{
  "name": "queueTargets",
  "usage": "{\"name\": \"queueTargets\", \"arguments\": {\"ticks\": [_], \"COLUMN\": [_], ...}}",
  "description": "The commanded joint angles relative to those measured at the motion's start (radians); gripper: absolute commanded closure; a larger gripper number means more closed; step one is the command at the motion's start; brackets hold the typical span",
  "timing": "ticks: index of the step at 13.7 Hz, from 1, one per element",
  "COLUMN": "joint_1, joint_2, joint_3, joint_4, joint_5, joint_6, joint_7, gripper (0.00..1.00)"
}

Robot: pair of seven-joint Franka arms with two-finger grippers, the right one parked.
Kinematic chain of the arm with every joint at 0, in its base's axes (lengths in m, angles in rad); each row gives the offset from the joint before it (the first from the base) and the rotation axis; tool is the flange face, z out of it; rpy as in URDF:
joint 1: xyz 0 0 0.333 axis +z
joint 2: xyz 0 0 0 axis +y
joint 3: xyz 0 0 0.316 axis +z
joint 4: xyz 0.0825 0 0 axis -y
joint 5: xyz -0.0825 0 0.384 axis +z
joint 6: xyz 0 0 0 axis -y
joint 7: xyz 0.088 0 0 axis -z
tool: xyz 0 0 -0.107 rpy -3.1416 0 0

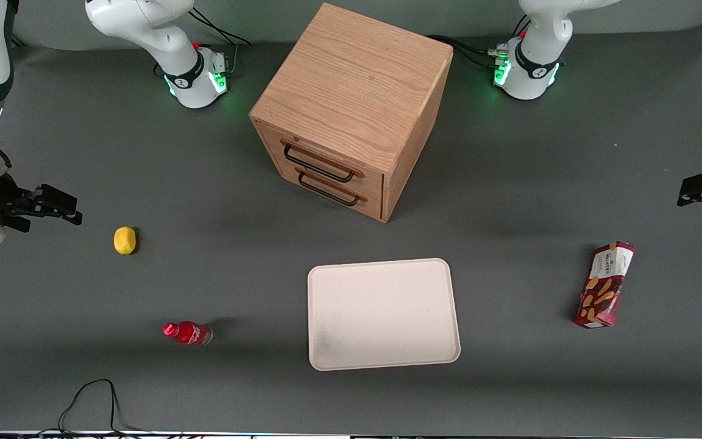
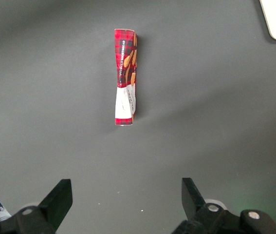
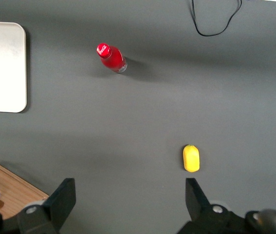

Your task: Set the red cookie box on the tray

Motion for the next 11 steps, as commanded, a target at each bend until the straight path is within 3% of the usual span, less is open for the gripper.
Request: {"name": "queueTargets", "arguments": {"ticks": [1, 11], "joint_1": [0.004, 0.004], "joint_2": [0.011, 0.088], "joint_3": [-0.004, -0.007], "joint_4": [0.036, 0.033], "joint_5": [0.004, -0.043], "joint_6": [-0.018, -0.003], "joint_7": [0.027, 0.072], "gripper": [0.0, 0.0]}}
